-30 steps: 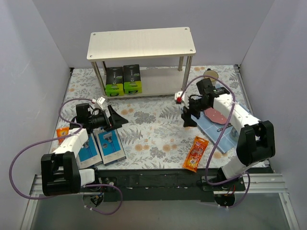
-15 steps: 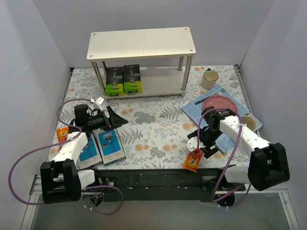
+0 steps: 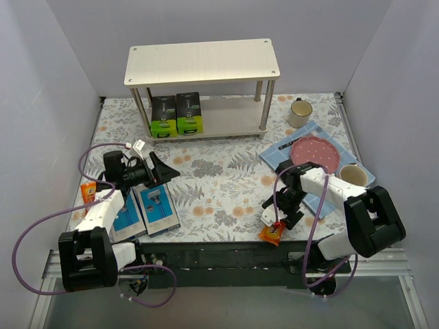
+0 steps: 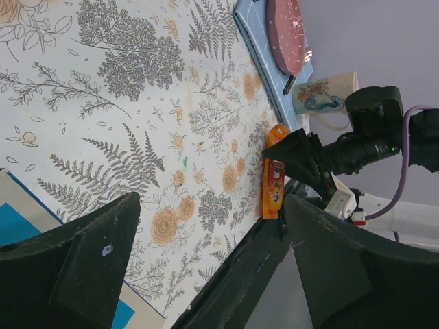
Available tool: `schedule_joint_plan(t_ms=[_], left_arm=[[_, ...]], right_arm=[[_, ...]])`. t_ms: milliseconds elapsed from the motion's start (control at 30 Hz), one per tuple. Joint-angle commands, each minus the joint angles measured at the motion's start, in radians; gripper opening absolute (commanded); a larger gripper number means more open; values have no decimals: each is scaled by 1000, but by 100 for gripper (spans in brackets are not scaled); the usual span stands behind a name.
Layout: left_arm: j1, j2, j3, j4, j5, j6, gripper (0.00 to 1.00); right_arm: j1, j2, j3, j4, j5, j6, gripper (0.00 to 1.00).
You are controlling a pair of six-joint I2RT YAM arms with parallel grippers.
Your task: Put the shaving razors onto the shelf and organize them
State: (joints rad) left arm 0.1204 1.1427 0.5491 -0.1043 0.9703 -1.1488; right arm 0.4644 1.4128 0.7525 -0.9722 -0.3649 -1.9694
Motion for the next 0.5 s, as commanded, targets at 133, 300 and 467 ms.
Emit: schedule_joint_plan(t_ms=[133, 300, 467], left_arm=[[8, 12, 11, 20, 1, 1, 86], [10, 46, 72, -6, 7, 12, 86], [8, 61, 106, -28, 7, 20, 86]], right_arm=[[92, 46, 39, 46, -46, 18, 60], [128, 139, 204, 44, -115, 214, 42], [128, 250, 408, 148, -209, 641, 40]])
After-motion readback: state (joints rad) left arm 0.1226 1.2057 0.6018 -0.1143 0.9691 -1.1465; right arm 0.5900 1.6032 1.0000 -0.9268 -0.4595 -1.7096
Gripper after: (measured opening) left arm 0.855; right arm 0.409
